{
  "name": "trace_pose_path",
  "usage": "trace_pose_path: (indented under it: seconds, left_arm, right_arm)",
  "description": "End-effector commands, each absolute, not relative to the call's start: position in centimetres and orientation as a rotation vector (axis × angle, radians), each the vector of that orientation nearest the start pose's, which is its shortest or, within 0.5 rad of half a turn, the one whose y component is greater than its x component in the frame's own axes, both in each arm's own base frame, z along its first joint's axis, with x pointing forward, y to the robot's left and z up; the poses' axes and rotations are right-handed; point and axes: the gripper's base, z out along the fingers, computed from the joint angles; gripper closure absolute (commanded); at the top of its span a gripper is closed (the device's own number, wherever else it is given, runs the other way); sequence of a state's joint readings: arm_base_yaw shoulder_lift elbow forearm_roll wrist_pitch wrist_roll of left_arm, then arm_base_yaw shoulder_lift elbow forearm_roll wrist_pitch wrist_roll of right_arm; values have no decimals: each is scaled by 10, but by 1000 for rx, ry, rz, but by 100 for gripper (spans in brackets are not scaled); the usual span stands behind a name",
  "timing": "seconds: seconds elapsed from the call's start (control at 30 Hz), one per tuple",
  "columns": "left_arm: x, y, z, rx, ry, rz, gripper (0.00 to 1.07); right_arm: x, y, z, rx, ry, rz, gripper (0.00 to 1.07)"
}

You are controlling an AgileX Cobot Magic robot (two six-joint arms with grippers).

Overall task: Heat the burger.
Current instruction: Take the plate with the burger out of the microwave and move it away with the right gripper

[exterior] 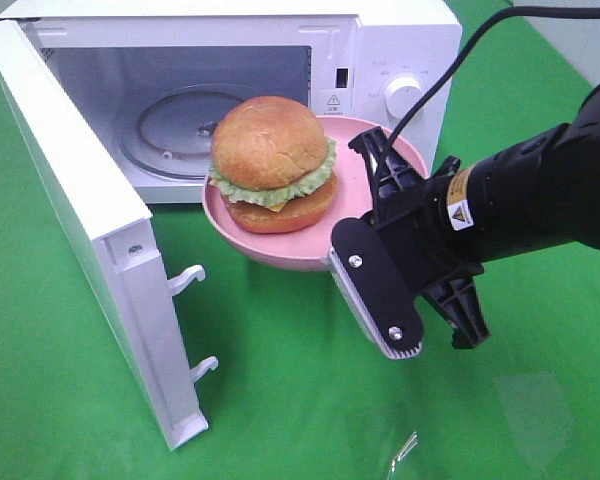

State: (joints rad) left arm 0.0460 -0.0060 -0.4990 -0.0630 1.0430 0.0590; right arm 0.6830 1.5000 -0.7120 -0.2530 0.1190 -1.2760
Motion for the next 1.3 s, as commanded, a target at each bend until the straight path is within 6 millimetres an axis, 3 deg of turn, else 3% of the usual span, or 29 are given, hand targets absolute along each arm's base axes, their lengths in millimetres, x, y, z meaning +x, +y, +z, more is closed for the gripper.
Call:
trace_pose_path:
  seconds: [0.03,0.13,0.2,0.77,1.1,1.3]
  left_arm:
    - [-7,-6,279,18,1996,-14,7]
    - [-7,-6,279,18,1996,-14,7]
    - [-7,-6,279,18,1996,-14,7]
    - [-7,-6,279,18,1996,-14,7]
    - [-7,-6,279,18,1996,-14,7]
    - [-7,-6,279,18,1996,-14,7]
  right_arm:
    - [213,166,211,-2105,1119,-441,107]
    - [209,163,213,-2105,1120,-444,107]
    - [195,151,223,-2070,1141,-448,107]
    - [138,92,257,-1951,1310,-518,107]
    - [133,69,264,-1826,1515,-653,107]
    - [136,59,265,-1621,1715,-689,107]
